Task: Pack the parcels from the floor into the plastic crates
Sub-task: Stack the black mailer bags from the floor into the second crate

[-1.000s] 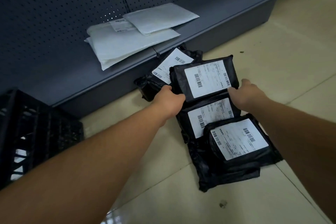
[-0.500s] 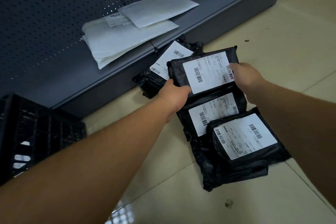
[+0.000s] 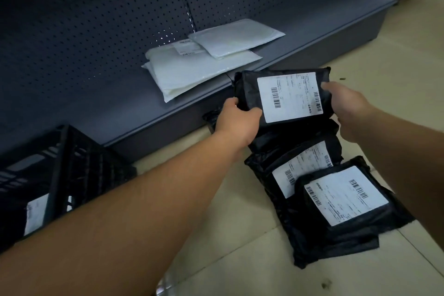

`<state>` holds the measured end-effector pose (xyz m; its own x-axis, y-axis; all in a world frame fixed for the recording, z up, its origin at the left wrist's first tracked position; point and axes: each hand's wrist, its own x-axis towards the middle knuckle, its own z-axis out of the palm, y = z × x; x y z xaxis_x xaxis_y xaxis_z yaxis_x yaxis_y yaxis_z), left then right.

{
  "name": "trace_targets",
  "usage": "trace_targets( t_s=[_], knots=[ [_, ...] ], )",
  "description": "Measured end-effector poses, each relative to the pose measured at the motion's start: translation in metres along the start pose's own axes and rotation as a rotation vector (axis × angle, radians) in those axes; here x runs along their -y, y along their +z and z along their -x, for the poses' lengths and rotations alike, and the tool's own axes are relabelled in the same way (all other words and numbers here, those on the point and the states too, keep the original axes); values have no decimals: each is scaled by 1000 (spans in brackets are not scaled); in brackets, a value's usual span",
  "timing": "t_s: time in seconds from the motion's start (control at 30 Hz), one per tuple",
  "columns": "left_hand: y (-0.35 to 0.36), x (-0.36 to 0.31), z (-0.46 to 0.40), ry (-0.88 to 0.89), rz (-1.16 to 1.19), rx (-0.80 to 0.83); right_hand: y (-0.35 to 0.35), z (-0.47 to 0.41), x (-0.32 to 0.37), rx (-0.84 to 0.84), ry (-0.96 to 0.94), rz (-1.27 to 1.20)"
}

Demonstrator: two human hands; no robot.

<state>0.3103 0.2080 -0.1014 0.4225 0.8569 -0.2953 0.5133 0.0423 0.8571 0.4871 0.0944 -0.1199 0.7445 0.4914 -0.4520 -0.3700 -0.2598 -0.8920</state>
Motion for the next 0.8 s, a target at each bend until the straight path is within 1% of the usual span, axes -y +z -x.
trace_targets(
  t_s=[0.23,0.33,0.43,0.5,0.6,0.8],
  knots=[
    [-72,2,1,57,109,-84,55,28,22,27,-72,2],
    [-110,7,5,57,159,-120,77,13,18,45,-107,3],
    [-152,16,9,54,180,-161,112,50,31,103,-155,-13],
    [-180,23,11,66,183,-211,133,77,36,170,-200,-4],
    [-223,34,15,67,139,-287,160,104,38,321,-271,-10],
    [-304,61,26,72,121,-357,223,144,40,470,-258,-24]
  ],
)
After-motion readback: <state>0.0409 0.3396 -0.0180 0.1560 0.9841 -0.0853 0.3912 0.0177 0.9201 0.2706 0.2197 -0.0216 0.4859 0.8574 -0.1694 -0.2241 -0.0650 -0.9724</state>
